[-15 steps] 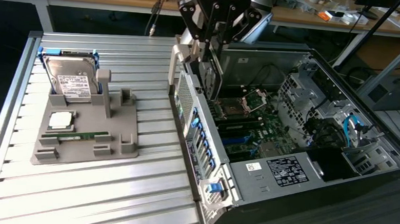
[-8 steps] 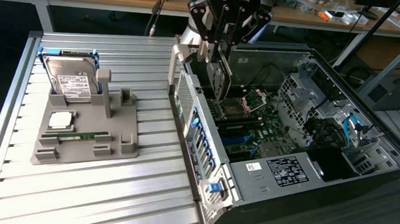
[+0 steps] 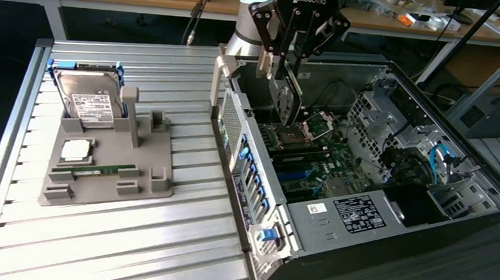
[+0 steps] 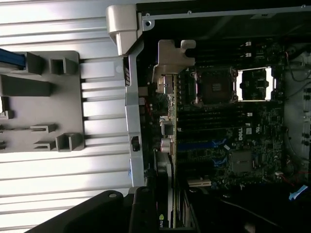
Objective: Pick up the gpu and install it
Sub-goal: 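Pick up the gpu and move the gpu toward the slot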
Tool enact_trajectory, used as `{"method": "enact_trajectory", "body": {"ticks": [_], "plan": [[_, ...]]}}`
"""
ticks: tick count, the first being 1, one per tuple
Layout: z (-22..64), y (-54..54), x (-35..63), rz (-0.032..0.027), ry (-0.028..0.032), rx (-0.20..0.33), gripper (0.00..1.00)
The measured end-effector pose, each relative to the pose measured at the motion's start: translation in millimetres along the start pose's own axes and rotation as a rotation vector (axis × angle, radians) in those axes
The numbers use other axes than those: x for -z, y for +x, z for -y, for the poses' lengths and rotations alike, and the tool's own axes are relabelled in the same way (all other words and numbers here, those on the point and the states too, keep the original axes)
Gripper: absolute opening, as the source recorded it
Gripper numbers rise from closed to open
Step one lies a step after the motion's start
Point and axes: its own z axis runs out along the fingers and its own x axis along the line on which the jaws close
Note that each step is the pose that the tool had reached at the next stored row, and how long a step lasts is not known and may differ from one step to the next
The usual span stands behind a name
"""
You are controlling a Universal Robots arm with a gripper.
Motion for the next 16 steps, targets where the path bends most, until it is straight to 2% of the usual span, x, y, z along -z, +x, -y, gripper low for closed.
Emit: {"method": "enact_trajectory", "body": {"ticks": [16], "plan": [[-1.4, -34.7, -2.2, -0.001, 0.0054, 0.0, 0.27]]}}
